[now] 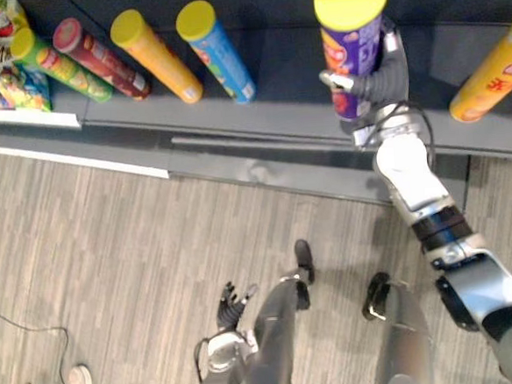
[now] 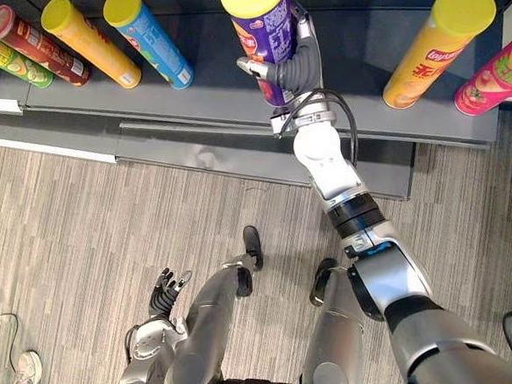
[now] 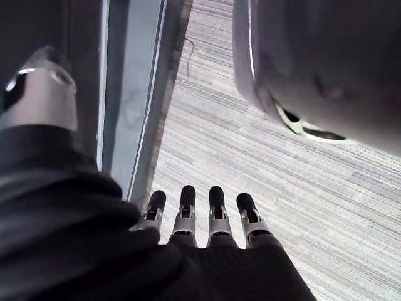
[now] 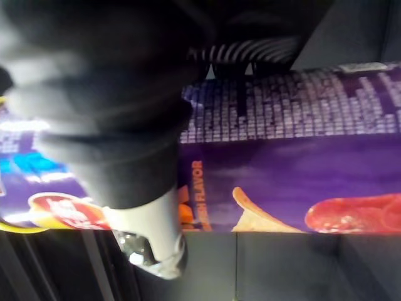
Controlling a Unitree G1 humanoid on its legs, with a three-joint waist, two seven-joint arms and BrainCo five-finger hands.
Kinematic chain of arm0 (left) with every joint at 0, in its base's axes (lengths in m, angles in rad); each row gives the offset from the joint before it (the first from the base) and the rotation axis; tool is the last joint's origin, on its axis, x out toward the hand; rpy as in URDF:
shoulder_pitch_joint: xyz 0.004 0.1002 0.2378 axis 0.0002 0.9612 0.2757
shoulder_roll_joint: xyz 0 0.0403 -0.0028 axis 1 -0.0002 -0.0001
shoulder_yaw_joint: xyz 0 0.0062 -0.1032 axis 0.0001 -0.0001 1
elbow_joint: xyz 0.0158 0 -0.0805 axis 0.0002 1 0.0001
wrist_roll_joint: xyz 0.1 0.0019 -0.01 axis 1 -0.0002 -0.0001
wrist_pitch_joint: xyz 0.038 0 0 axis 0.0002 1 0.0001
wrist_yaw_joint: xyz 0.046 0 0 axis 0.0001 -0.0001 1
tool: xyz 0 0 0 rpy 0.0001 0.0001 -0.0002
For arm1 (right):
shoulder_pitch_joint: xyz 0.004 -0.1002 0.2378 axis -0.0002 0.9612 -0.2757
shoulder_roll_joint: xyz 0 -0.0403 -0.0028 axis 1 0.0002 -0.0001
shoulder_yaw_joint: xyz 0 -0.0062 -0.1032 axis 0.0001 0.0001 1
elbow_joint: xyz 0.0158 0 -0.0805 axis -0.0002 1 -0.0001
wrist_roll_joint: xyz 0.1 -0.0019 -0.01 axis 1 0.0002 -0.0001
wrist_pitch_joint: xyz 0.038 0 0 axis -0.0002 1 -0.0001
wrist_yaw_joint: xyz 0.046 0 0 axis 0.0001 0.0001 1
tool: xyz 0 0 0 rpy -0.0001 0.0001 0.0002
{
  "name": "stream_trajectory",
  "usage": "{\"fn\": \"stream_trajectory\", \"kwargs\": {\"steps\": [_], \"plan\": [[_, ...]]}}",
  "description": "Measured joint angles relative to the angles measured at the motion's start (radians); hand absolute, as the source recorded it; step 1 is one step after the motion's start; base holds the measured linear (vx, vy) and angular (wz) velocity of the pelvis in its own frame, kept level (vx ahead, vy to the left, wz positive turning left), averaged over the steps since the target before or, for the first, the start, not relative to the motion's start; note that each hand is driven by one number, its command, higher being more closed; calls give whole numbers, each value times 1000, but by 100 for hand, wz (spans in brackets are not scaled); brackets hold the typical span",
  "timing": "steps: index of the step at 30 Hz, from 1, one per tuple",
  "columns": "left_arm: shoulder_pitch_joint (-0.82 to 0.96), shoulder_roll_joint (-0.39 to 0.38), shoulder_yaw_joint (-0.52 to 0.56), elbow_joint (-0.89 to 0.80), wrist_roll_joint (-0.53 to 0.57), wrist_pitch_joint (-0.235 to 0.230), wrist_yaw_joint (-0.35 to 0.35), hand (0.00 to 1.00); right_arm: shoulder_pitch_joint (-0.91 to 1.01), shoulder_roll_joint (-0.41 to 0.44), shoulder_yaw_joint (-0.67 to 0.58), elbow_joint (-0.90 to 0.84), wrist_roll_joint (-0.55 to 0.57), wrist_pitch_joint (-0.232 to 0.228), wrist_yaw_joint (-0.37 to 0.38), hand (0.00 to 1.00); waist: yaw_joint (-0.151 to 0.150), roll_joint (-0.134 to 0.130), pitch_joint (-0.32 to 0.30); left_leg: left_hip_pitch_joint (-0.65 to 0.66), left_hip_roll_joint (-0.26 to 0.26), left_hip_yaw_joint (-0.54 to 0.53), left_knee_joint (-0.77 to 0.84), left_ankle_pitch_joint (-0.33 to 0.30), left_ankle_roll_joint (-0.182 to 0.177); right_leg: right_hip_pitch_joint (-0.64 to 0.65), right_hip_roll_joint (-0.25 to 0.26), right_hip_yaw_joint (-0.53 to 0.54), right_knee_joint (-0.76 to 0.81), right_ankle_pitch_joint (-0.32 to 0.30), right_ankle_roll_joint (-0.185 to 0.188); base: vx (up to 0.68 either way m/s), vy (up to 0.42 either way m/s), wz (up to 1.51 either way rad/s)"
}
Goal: Put the gum and the chips on the shelf.
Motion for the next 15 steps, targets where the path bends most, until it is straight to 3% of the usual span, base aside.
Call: {"fn": "stream_trajectory", "kwargs": {"steps": [15], "plan": [[3,-5,-3,-34,-8,-2,17,0,-120,22,92,47,-34,64,-57,100,35,0,0,-77,9,15,23,18,6,-79,-10,-9,32,-4,-5,20,-81,3]]}}
